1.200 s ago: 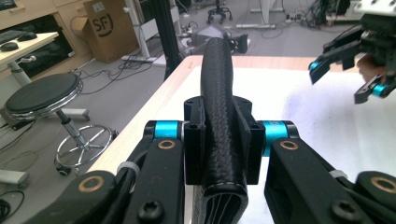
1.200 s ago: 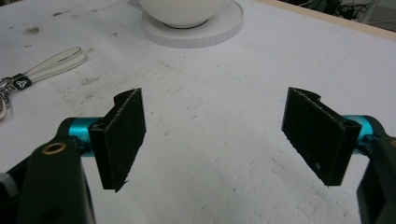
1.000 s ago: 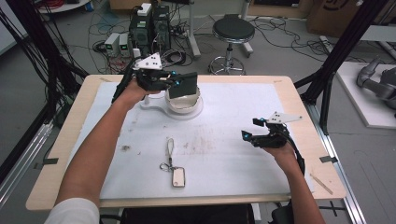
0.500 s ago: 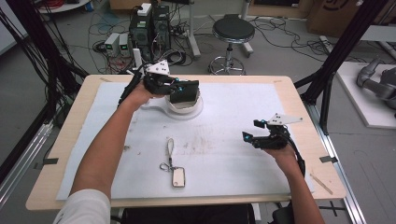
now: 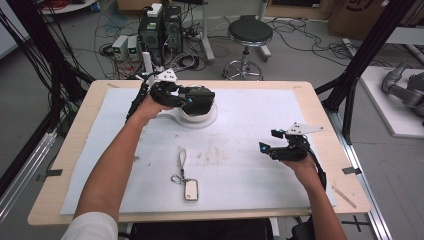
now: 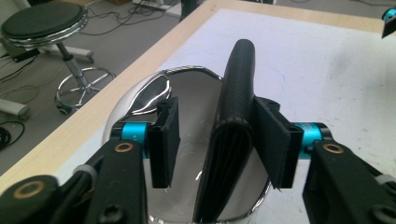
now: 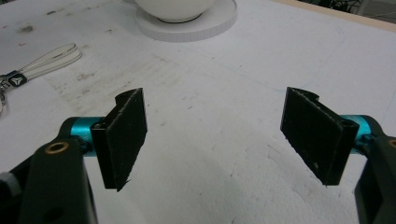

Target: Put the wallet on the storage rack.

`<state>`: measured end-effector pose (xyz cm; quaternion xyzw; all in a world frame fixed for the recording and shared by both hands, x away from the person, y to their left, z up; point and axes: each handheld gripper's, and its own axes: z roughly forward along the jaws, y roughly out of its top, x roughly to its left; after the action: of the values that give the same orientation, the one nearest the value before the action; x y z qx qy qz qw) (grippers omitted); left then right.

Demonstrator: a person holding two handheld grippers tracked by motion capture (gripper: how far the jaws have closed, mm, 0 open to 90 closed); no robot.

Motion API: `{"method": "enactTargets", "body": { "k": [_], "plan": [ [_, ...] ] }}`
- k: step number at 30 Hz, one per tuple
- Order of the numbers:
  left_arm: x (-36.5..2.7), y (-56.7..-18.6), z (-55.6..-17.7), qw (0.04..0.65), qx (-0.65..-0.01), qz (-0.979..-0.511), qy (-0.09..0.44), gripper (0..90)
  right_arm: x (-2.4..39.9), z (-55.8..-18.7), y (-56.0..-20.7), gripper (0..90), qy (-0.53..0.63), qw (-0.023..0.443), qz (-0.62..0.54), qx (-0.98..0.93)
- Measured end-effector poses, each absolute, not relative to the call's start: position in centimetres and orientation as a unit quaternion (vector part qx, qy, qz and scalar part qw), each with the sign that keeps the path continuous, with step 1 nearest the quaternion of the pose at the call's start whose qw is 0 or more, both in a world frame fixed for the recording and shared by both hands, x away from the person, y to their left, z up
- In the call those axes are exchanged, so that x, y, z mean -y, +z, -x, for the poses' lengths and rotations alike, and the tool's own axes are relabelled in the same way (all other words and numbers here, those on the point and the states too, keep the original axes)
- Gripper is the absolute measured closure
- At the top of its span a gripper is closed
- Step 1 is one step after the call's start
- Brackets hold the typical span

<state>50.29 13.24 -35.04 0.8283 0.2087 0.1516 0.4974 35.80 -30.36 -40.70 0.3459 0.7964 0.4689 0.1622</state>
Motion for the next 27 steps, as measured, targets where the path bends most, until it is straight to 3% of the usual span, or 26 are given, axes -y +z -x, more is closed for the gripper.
{"method": "enactTargets", "body": {
  "k": [2, 3, 5, 18, 20, 21, 27],
  "plan": [
    [-13.8, -35.1, -50.0, 0.502, -0.208, -0.825, 0.153, 59.8, 30.2, -35.8, -40.7, 23.1, 0.469, 0.161, -0.346, -0.797],
    [-13.9, -35.2, -49.9, 0.501, -0.207, -0.826, 0.152, 67.5, 30.1, -35.8, -40.7, 23.1, 0.468, 0.16, -0.345, -0.798],
    [-14.2, -35.5, -49.8, 0.498, -0.203, -0.83, 0.15, 71.8, 29.9, -35.8, -40.8, 23.1, 0.466, 0.159, -0.345, -0.799],
    [-14.1, -35.7, -50.0, 0.496, -0.185, -0.83, 0.175, 76.6, 30.0, -35.8, -40.8, 23.1, 0.466, 0.158, -0.348, -0.798],
    [-14.1, -35.7, -50.1, 0.499, -0.208, -0.824, 0.168, 73.4, 30.0, -35.8, -40.8, 23.1, 0.467, 0.156, -0.348, -0.798],
    [-14.1, -35.7, -50.2, 0.497, -0.22, -0.822, 0.168, 57.3, 30.0, -35.9, -40.8, 23.1, 0.468, 0.157, -0.348, -0.797],
    [-15.4, -35.4, -49.3, 0.523, -0.277, -0.789, 0.164, 43.6, 30.2, -35.8, -40.8, 23.1, 0.467, 0.16, -0.349, -0.796]
  ]
}}
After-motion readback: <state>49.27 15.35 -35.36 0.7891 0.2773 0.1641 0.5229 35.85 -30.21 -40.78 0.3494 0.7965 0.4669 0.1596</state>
